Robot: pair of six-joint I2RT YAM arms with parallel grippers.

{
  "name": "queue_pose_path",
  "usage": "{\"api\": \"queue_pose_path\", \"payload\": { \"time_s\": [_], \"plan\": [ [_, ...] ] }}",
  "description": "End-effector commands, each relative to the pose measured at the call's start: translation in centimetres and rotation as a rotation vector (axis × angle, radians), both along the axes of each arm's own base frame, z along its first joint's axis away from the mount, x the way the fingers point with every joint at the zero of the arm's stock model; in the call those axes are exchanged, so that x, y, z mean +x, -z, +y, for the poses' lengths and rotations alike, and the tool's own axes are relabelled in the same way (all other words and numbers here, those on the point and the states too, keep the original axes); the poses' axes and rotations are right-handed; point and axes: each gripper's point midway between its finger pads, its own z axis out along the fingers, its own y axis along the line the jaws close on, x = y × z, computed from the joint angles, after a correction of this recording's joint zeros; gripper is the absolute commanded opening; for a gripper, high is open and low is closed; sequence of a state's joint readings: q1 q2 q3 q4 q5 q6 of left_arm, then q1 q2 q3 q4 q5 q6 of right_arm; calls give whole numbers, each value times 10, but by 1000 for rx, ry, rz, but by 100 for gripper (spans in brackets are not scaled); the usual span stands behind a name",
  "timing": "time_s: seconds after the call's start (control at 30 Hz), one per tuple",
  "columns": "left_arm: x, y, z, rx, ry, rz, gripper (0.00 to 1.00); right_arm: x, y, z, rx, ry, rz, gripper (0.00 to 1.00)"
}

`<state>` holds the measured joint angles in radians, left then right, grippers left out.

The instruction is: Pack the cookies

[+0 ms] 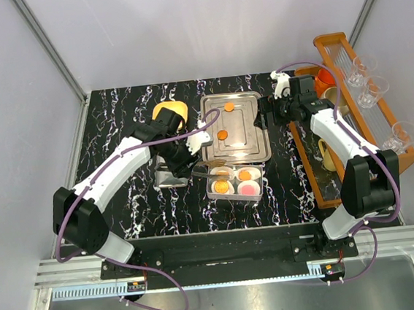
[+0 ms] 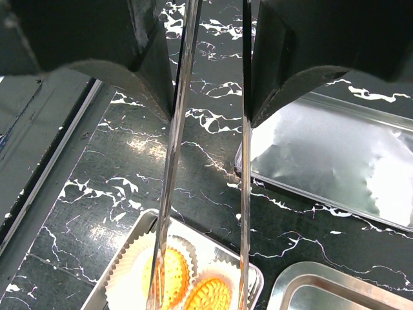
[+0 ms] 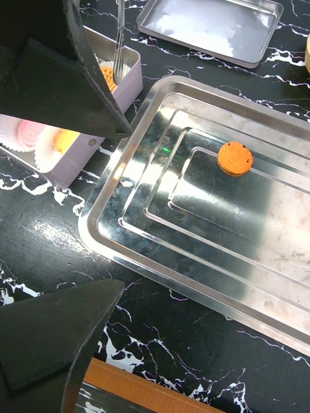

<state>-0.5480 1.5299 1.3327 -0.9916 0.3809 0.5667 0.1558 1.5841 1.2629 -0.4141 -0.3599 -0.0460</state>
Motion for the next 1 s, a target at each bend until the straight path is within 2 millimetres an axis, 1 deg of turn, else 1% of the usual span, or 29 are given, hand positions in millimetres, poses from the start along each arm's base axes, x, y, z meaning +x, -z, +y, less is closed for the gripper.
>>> {"api": "queue_pose_path", "payload": {
  "time_s": [0.0, 0.3, 0.53, 0.73, 0.83, 0.93, 0.97],
  "plan": [
    [12, -31, -8, -71, -7, -109, 50, 4, -14, 1, 22, -1, -52, 100],
    [15, -46, -12, -97, -24, -129, 50, 4, -14, 1, 19, -2, -55, 100],
    [26, -62, -19, -156, -84, -131, 50, 4, -17, 0, 11, 0, -60, 100],
    [46, -80, -18, -223, -193, -145, 50, 7, -20, -1, 9, 2, -67, 100],
    [62, -88, -16, -236, -235, -192, 50, 9, -23, 0, 10, 0, -73, 100],
    [81, -97, -19, -249, -266, -247, 50, 11, -24, 1, 13, -2, -74, 100],
    [88, -95, -21, -249, -274, -250, 50, 12, -26, 1, 14, -3, -76, 100]
  ]
}}
